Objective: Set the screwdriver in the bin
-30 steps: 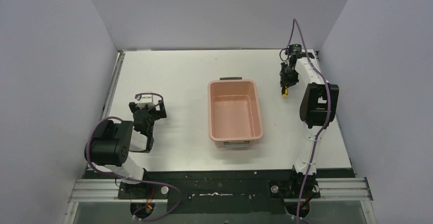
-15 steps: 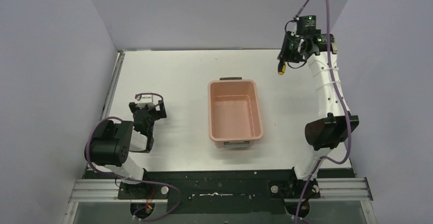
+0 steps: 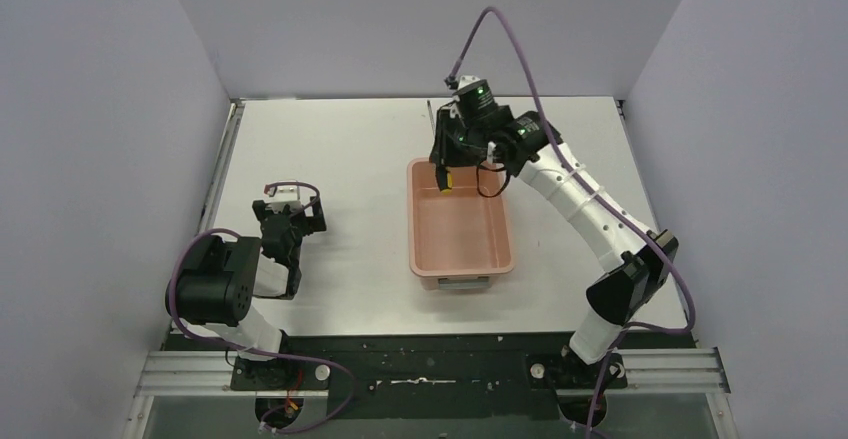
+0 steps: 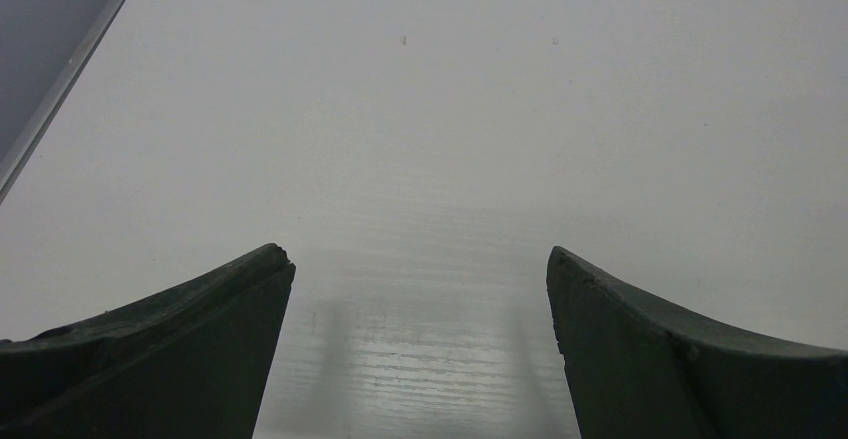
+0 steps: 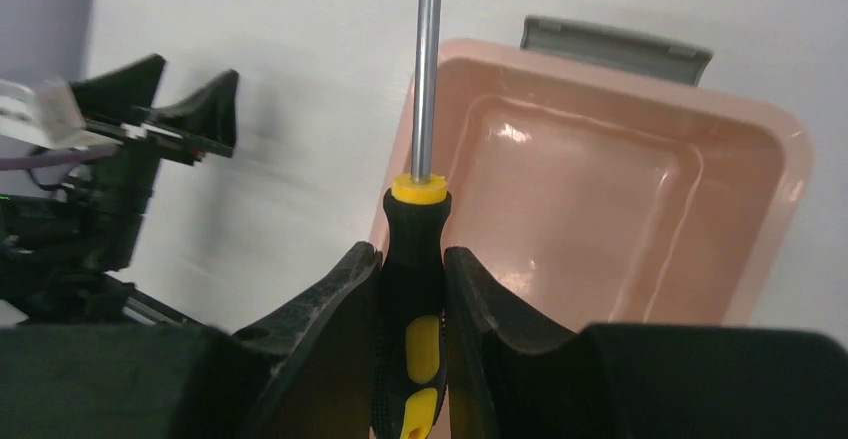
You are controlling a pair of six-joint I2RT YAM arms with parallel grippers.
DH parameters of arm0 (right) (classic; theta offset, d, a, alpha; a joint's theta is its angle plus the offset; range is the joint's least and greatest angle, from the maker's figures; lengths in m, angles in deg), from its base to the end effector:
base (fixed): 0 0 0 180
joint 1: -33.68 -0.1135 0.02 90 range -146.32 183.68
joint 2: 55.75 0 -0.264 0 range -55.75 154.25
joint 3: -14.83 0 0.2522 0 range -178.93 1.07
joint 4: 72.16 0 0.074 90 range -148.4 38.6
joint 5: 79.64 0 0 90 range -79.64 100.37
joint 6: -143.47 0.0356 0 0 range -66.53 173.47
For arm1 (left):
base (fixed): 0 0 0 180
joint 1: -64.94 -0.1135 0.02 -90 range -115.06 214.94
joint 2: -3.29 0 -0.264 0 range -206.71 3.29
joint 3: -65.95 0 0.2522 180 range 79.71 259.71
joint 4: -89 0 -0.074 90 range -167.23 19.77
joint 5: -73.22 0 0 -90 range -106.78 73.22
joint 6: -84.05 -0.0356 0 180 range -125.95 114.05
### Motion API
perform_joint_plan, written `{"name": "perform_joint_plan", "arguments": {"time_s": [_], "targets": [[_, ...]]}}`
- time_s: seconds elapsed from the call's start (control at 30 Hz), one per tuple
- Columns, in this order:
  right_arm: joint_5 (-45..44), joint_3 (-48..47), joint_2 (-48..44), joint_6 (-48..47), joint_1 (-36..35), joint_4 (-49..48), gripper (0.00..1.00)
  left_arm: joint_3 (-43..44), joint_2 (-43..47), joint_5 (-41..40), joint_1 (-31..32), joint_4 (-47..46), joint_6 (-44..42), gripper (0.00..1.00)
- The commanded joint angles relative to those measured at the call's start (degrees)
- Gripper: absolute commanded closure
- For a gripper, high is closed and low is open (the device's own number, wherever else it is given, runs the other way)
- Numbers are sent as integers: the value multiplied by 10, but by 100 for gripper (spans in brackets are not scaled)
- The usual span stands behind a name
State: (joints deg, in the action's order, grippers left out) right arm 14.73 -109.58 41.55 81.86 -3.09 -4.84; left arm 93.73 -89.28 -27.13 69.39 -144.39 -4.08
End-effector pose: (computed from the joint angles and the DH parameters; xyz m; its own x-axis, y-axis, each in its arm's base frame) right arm 0.2881 0.2187 0.4196 -0.7609 0.0232 -0.6484 -0.3202 0.8558 0.4064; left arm 0.2459 -0.0127 0.1275 -0.1937 -0.0171 -0.9809 -0.1056 0.9944 0.0035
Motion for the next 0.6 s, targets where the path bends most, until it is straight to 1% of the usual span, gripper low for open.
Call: {"name": "perform_joint_plan", "arguments": {"time_s": [0.0,0.07,0.2,0.33,0.43,0.57], "targets": [[-24,121,-27,33,-31,-70,100,5,3,3,-1,-23,-3,3],[-24,173,-28,37,-44,-86,100,5,4,3,-2,-23,-3,3],[-69,269,-41,51,-68,-119,100,5,3,3,-1,-23,-3,3],[-74,384,-61,75,-73,-200,100,5,3,3,-1,-23,-3,3],[-84,444,-53,85,-73,-240,100,5,3,3,-1,-23,-3,3],[-94,486,-23,86,-69,-265,100,5,3,3,-1,-24,-4,3]]}}
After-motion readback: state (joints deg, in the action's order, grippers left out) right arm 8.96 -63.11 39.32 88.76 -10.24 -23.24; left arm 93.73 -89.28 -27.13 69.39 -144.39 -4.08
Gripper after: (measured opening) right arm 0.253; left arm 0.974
